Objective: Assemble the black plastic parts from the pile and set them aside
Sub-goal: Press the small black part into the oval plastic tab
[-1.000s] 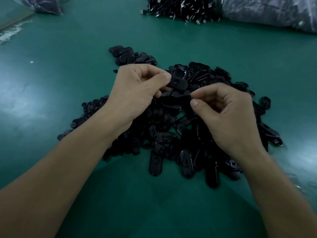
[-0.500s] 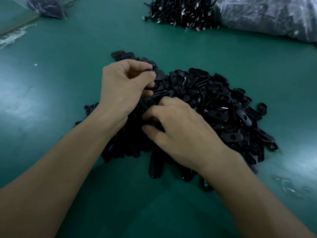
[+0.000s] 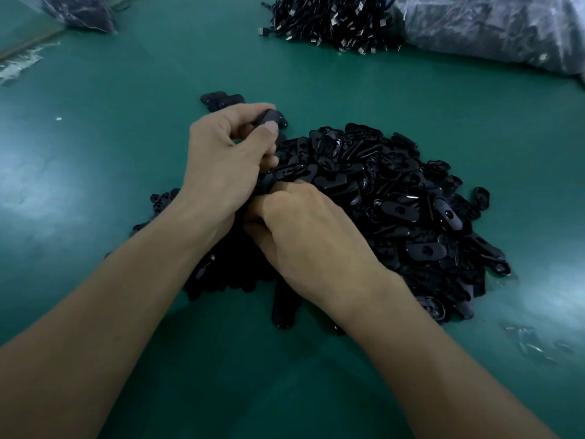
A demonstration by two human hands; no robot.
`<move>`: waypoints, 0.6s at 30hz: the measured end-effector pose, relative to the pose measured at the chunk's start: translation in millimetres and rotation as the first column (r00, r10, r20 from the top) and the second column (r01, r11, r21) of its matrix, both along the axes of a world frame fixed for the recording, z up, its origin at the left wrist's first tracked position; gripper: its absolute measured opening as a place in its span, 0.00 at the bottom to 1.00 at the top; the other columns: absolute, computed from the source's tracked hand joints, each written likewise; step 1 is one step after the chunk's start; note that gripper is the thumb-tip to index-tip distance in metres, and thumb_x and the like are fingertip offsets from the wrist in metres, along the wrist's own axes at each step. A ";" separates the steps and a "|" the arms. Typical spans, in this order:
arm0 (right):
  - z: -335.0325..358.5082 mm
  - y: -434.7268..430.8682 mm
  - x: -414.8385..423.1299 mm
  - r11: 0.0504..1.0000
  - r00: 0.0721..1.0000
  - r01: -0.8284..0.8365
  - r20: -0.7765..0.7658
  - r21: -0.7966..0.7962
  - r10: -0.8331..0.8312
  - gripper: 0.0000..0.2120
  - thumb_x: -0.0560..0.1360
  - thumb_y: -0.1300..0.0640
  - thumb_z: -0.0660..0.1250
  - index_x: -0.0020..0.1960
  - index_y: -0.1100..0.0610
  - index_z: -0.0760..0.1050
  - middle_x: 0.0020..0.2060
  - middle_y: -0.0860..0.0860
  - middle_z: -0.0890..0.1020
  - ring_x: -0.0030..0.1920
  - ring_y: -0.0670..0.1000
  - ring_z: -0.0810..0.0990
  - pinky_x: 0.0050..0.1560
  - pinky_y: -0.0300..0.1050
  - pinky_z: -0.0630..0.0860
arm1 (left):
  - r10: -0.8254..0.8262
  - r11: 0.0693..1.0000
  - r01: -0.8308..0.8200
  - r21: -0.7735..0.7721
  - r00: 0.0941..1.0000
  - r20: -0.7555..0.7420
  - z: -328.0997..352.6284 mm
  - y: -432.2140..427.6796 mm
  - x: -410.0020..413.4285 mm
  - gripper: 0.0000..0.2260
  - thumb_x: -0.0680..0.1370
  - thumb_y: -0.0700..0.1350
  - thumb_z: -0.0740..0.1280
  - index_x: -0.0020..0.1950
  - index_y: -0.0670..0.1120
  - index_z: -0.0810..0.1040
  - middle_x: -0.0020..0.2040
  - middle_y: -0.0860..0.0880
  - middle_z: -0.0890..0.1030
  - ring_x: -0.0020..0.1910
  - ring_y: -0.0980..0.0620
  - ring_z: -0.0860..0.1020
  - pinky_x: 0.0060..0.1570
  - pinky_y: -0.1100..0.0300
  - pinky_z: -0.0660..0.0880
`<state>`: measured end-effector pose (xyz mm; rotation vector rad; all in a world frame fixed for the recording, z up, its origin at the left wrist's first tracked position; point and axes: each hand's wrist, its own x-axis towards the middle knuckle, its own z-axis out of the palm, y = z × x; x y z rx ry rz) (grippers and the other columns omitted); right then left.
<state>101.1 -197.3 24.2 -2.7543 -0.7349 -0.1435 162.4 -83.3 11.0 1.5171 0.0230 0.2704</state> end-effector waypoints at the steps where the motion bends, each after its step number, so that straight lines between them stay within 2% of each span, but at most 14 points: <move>1: -0.2 -0.6 0.2 1.000 1.000 -0.002 0.015 0.006 0.002 0.08 0.83 0.54 0.61 0.54 0.53 0.78 0.49 0.50 0.77 0.51 0.54 0.75 0.47 0.45 0.70 | 0.002 1.000 -0.003 0.020 1.000 0.006 0.2 0.1 -0.4 0.07 0.80 0.39 0.69 0.53 0.49 0.82 0.39 0.50 0.77 0.37 0.58 0.77 0.42 0.64 0.78; 3: 0.3 -2.6 1.5 0.997 1.000 -0.001 0.018 0.074 0.000 0.09 0.82 0.53 0.61 0.53 0.53 0.79 0.47 0.50 0.78 0.49 0.53 0.75 0.47 0.47 0.73 | 0.019 0.999 -0.020 0.025 1.000 0.022 1.3 1.4 -1.0 0.07 0.79 0.40 0.70 0.49 0.52 0.83 0.40 0.51 0.80 0.37 0.59 0.78 0.40 0.66 0.77; 5: 1.9 -8.3 3.4 0.976 1.000 0.016 -0.013 0.219 -0.013 0.09 0.80 0.54 0.63 0.51 0.54 0.81 0.43 0.50 0.80 0.45 0.52 0.77 0.47 0.51 0.76 | 0.017 1.000 -0.017 -0.009 0.999 0.038 2.5 2.7 -1.7 0.06 0.76 0.40 0.73 0.46 0.52 0.83 0.40 0.51 0.83 0.39 0.58 0.81 0.40 0.66 0.77; 7: 3.5 -19.6 6.7 0.924 0.997 0.069 -0.061 0.376 -0.050 0.06 0.78 0.56 0.67 0.47 0.54 0.83 0.40 0.48 0.82 0.41 0.49 0.80 0.45 0.50 0.79 | -0.004 1.000 0.004 -0.013 1.000 0.031 2.8 2.6 -2.5 0.07 0.73 0.40 0.75 0.44 0.52 0.83 0.39 0.52 0.84 0.37 0.57 0.81 0.38 0.66 0.76; 9: 2.9 -35.0 9.7 0.857 0.992 0.124 -0.079 0.500 -0.097 0.05 0.76 0.57 0.70 0.46 0.52 0.84 0.38 0.44 0.84 0.38 0.44 0.81 0.44 0.43 0.80 | -0.043 0.999 0.043 0.004 0.999 0.010 1.9 0.5 -3.9 0.08 0.70 0.41 0.76 0.43 0.52 0.80 0.36 0.53 0.84 0.33 0.57 0.79 0.34 0.66 0.75; 11: 0.2 -51.7 11.2 0.780 0.985 0.172 -0.101 0.601 -0.139 0.05 0.75 0.58 0.72 0.44 0.51 0.85 0.36 0.42 0.84 0.38 0.42 0.82 0.42 0.37 0.78 | -0.125 0.992 0.125 0.017 0.992 -0.002 1.1 -3.3 -6.0 0.10 0.70 0.41 0.76 0.48 0.51 0.80 0.34 0.53 0.83 0.32 0.56 0.80 0.34 0.65 0.76; 14: -6.5 -68.4 9.4 0.659 0.974 0.227 -0.165 0.717 -0.156 0.05 0.74 0.60 0.74 0.43 0.51 0.85 0.35 0.43 0.85 0.36 0.43 0.83 0.40 0.36 0.77 | -0.239 0.967 0.238 0.087 0.971 -0.005 0.8 -8.9 -11.9 0.12 0.75 0.37 0.74 0.57 0.47 0.81 0.34 0.53 0.83 0.35 0.54 0.83 0.38 0.63 0.80; 18: -8.7 -77.2 6.6 0.466 0.969 0.247 -0.221 0.850 -0.112 0.06 0.74 0.64 0.74 0.44 0.54 0.84 0.33 0.48 0.85 0.32 0.42 0.80 0.35 0.32 0.74 | -0.277 0.950 0.277 0.147 0.961 -0.020 1.9 -11.3 -17.9 0.07 0.75 0.36 0.74 0.50 0.46 0.84 0.35 0.50 0.85 0.36 0.53 0.85 0.39 0.61 0.82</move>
